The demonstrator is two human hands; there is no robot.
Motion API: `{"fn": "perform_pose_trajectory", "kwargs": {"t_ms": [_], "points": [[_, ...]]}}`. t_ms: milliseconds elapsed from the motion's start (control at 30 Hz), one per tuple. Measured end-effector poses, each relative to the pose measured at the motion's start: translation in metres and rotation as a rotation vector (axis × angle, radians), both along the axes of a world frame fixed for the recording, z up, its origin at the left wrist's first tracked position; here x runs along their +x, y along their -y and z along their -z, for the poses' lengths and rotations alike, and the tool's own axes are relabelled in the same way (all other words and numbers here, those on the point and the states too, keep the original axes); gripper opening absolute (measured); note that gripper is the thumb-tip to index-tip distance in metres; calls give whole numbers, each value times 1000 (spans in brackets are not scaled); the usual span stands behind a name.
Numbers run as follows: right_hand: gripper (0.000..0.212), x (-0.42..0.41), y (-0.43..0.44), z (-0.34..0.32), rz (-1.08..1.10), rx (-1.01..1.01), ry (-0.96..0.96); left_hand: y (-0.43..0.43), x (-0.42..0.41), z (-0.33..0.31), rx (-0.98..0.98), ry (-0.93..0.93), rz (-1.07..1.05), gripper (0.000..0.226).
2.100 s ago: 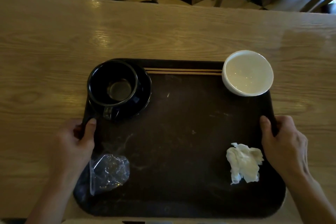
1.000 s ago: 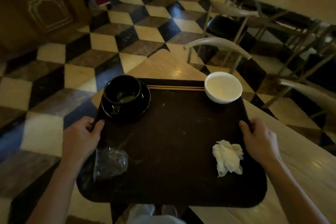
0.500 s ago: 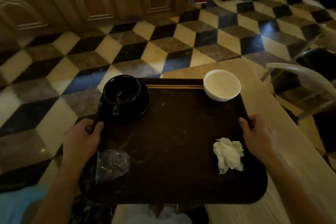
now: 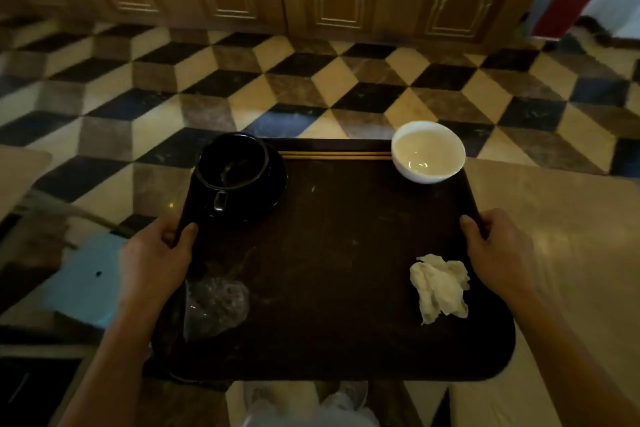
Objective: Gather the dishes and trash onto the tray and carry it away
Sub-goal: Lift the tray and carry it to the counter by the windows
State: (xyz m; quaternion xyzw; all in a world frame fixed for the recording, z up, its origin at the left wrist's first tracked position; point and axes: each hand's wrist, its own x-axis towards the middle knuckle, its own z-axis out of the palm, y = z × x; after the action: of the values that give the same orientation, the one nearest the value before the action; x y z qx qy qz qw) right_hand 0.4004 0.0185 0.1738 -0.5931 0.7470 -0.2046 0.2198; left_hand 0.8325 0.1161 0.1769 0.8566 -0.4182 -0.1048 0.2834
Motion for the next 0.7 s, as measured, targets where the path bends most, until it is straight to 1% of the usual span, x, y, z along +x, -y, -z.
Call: {"fn": "perform_pose_trajectory", "kwargs": {"t_ms": [133, 300, 400, 533, 700], "points": [[29, 51, 4, -1, -56, -11, 6, -24, 44, -4, -19, 22, -56, 18], [29, 113, 1, -7, -105, -2, -34, -45, 101, -6, 16, 20, -103, 26], [33, 150, -2, -9, -106, -14, -63, -53, 134, -9, 0, -5, -96, 26], [34, 191, -9, -4, -100, -20, -41, -56, 177, -10, -6, 12, -94, 25], [32, 233, -16, 0, -85, 1, -52, -52, 222, -6, 11, -25, -100, 24]]}}
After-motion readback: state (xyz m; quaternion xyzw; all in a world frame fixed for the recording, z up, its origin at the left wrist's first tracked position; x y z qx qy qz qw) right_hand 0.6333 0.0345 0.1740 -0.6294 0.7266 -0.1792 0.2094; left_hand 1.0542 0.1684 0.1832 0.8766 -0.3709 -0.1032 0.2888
